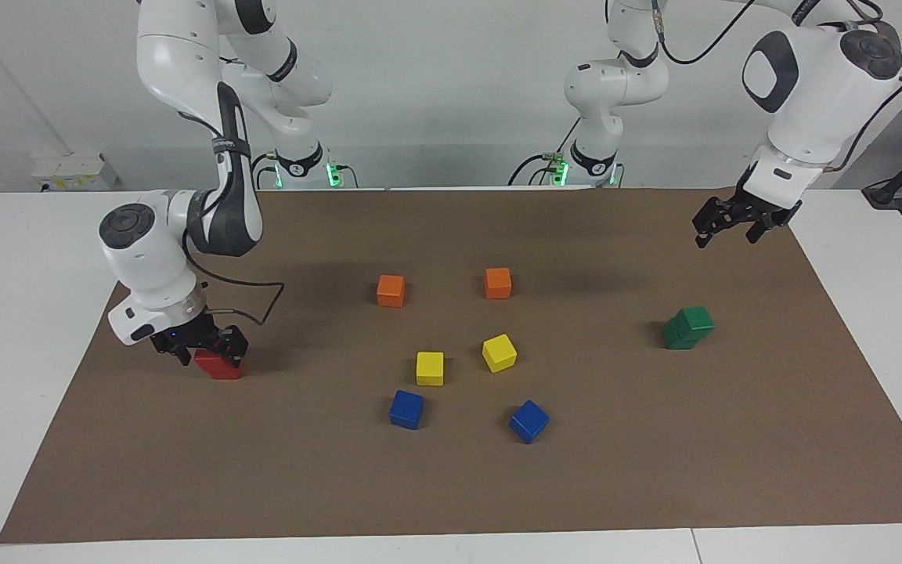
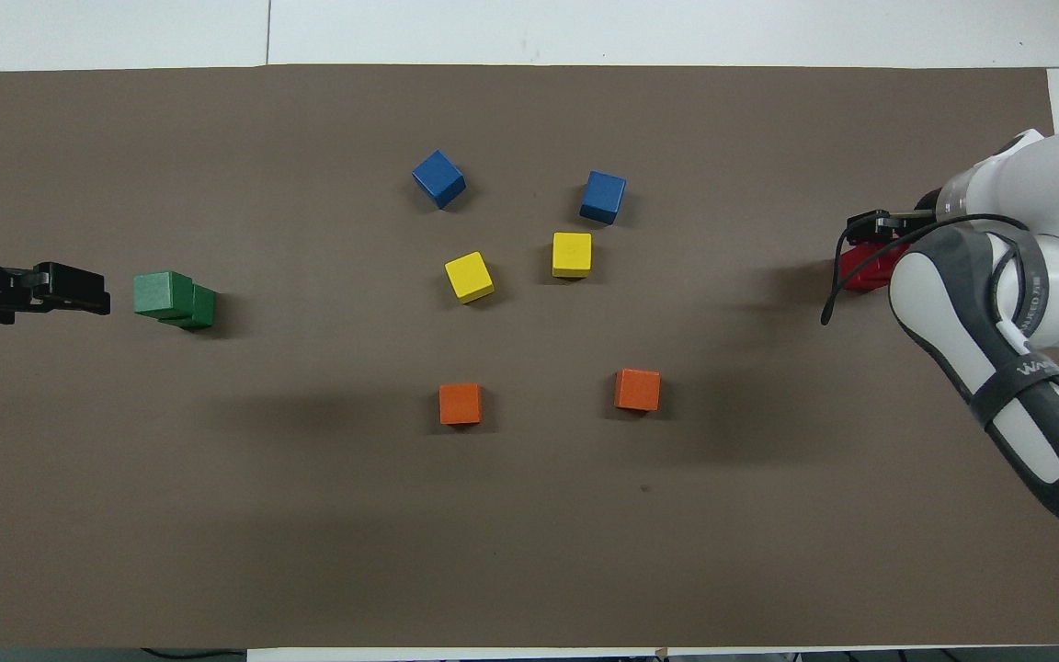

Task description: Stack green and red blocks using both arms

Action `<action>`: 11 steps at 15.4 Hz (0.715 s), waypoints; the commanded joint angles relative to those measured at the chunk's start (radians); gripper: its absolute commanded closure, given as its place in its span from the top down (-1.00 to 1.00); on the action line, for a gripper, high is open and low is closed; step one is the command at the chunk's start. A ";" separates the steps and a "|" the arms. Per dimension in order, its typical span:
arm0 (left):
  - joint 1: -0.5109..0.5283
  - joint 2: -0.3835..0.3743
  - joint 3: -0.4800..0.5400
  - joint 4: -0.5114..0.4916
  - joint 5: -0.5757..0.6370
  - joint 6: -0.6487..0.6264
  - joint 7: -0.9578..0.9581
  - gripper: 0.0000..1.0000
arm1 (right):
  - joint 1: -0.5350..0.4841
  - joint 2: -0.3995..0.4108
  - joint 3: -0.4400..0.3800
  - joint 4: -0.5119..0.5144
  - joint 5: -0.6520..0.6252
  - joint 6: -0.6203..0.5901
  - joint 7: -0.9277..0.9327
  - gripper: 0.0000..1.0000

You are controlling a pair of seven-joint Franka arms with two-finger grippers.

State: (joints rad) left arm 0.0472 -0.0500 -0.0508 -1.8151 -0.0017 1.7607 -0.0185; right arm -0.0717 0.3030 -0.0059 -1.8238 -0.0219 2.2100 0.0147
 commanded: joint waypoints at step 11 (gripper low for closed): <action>0.005 -0.021 0.002 -0.017 -0.012 0.013 -0.008 1.00 | -0.016 -0.285 0.010 0.255 0.013 -0.661 -0.039 1.00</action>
State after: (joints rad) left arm 0.0473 -0.0513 -0.0490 -1.8148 -0.0017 1.7607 -0.0185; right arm -0.0715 0.0104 0.0000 -1.5901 -0.0218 1.5727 0.0092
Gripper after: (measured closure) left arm 0.000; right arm 0.000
